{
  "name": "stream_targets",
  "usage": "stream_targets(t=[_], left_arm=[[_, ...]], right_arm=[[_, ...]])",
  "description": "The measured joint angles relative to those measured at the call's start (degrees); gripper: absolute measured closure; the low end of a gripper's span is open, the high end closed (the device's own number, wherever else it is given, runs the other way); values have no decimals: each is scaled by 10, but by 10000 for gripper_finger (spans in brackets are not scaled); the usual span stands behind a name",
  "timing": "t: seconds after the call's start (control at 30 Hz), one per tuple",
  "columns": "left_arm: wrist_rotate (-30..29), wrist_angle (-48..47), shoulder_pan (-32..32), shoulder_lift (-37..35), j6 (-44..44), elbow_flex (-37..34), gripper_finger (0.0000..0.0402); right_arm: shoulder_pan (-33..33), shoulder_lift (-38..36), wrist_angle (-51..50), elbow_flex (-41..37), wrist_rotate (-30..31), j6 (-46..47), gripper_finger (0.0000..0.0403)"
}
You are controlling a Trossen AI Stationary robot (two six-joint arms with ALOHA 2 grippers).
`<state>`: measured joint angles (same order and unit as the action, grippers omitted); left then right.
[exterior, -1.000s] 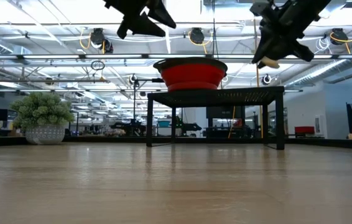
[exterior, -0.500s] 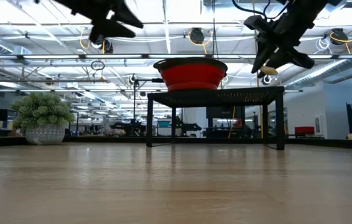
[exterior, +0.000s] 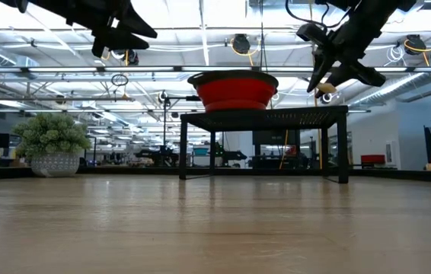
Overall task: Pick & Place Fruit
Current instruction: Put the white table knife on the shelf
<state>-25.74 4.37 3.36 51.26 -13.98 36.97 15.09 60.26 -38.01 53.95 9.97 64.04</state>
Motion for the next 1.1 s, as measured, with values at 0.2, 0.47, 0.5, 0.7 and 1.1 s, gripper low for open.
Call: stream_targets(t=[0.2,0.47,0.5,0.7,1.1], left_arm=[[0,1,0,0,10,0,213],[0,1,0,0,17,0,213],[0,1,0,0,18,0,213],[0,-1,0,0,26,0,213],[0,-4,0,0,48,0,213]], right_arm=[[11,0,0,0,-4,14,332],[22,-6,1,0,-13,10,330],[21,-10,1,0,-13,4,331],[21,-47,30,0,-13,8,332],[21,-46,1,87,-28,-23,332]])
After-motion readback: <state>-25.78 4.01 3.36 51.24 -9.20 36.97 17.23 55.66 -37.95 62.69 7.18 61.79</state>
